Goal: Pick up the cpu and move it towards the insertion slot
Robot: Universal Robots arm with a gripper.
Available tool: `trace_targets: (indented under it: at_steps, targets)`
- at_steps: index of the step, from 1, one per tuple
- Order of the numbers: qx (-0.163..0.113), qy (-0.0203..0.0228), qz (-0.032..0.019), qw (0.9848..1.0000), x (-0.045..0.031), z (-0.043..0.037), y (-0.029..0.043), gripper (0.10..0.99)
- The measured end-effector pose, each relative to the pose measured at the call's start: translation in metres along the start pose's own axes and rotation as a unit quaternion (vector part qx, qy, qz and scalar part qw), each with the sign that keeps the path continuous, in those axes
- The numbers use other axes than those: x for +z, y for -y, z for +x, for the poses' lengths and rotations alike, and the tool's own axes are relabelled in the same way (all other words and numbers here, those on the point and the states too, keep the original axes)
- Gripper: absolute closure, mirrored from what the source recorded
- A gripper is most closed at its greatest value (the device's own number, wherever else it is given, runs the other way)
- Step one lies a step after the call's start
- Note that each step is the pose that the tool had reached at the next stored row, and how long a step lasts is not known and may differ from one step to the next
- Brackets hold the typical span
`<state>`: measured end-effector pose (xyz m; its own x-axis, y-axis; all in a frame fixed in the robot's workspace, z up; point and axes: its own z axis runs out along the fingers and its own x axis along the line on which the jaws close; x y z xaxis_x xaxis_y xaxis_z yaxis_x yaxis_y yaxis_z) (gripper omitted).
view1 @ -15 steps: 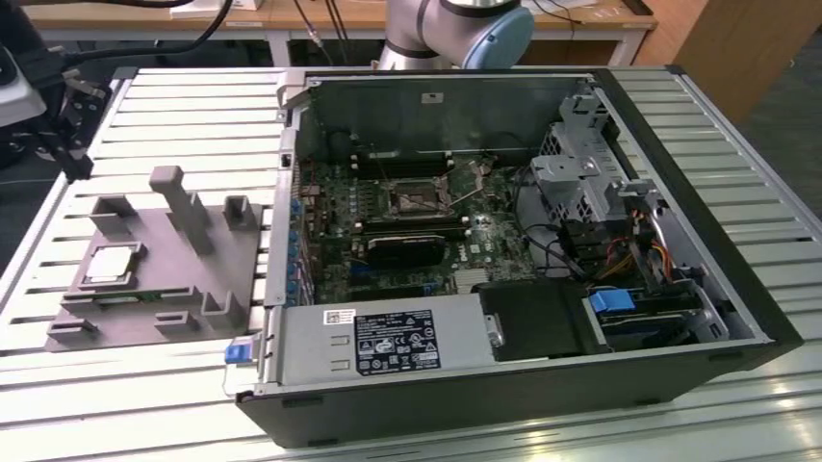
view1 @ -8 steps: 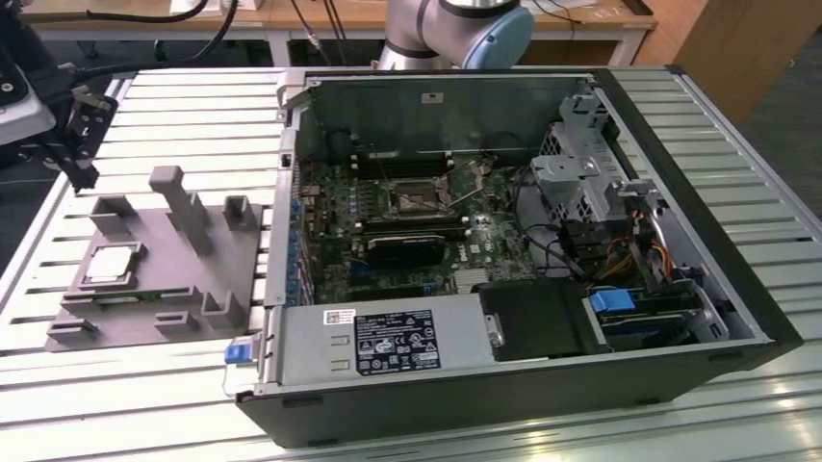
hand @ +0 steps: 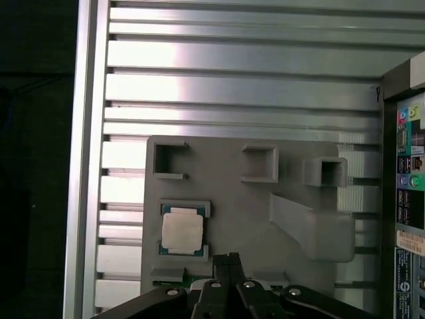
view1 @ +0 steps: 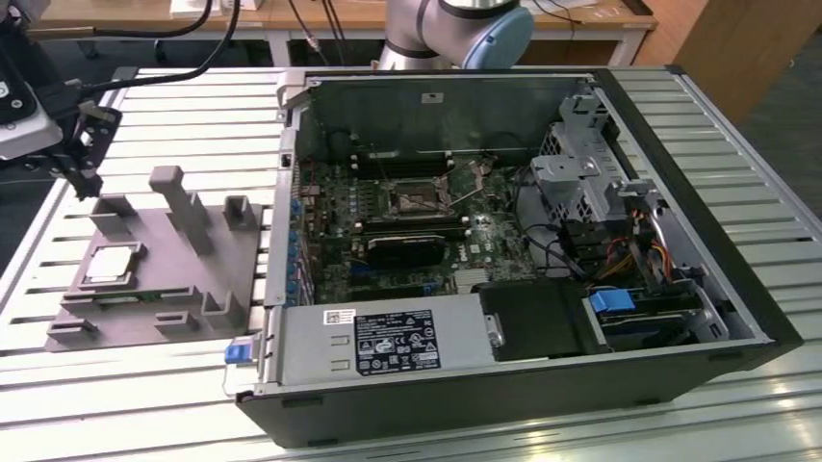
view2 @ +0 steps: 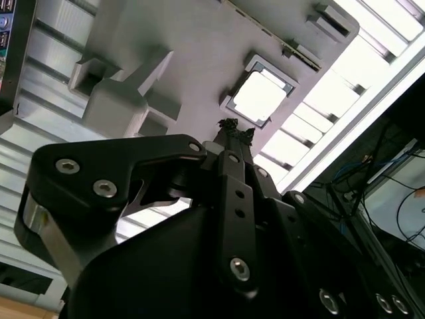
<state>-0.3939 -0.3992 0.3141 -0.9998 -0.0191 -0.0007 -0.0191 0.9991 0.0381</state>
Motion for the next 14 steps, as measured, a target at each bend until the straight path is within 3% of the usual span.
trace_targets:
  at_steps: [14]
  targets:
    - [0.0, 0.0005, 0.0, 1.0, 0.0172, 0.0087, 0.0005, 0.984]
